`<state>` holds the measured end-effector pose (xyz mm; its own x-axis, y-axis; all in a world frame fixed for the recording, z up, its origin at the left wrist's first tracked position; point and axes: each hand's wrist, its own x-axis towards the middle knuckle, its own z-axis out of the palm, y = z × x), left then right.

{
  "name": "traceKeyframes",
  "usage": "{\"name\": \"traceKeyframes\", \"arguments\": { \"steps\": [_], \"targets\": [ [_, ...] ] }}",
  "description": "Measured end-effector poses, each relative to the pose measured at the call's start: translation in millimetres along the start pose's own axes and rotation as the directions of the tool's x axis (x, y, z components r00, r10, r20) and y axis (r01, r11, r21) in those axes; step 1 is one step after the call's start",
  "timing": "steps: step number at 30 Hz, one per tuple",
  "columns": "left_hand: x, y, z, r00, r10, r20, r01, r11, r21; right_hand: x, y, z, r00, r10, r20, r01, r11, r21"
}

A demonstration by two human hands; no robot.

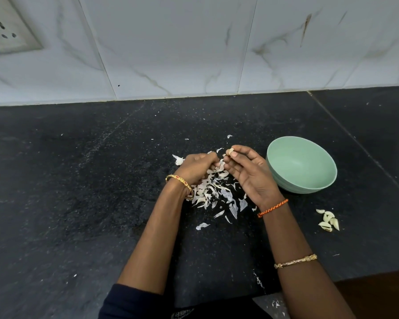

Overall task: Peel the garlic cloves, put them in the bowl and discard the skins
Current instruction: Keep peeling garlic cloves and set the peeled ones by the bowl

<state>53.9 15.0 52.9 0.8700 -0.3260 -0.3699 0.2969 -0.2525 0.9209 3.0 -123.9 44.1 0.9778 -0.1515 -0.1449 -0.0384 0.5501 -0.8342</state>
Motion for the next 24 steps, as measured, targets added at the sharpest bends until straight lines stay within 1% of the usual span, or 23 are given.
{"name": "traceKeyframes", "arguments": {
  "steps": [2,4,6,11,15,18,20,22,24],
  "targets": [
    [0.8,0.7,0.2,0.991,0.117,-0.061,-0.119,0.993,-0.021,-0.8,-1.8,-0.7,1.0,0.007,-0.003,-0.007,1.0,-0.002],
    [0.4,-0.2,0.4,0.964,0.243,-0.112,-0.247,0.969,-0.018,-1.6,-3.2,-0.5,1.0,0.002,-0.013,-0.002,1.0,-0.013],
    [0.9,-1.7,-0.8,0.935,0.323,-0.144,-0.326,0.945,0.003,-2.0,-4.0,0.1,1.0,-0.009,-0.027,0.009,1.0,-0.028],
    [-4.0,1.4,-1.6,0.943,0.295,-0.156,-0.297,0.955,0.011,-2.2,-4.3,0.6,0.999,-0.031,-0.041,0.028,0.997,-0.07],
    [-1.9,-0.8,-1.2,0.933,0.343,-0.109,-0.343,0.939,0.019,-3.0,-5.7,0.3,0.998,-0.055,-0.034,0.05,0.991,-0.125],
    [0.0,-3.7,-0.7,0.908,0.406,-0.099,-0.407,0.913,0.019,-2.8,-6.4,0.4,0.994,-0.102,-0.041,0.089,0.966,-0.242],
    [0.7,-3.8,-0.2,0.909,0.398,-0.125,-0.399,0.917,0.018,-2.1,-6.6,0.2,0.989,-0.138,-0.048,0.114,0.934,-0.337],
    [1.3,-4.0,0.0,0.915,0.384,-0.123,-0.384,0.923,0.024,-1.4,-6.4,0.3,0.984,-0.173,-0.041,0.135,0.88,-0.455],
    [2.8,-5.7,0.0,0.908,0.401,-0.123,-0.399,0.916,0.043,-0.2,-4.8,0.3,0.978,-0.208,-0.032,0.155,0.815,-0.558]
  ]
}}
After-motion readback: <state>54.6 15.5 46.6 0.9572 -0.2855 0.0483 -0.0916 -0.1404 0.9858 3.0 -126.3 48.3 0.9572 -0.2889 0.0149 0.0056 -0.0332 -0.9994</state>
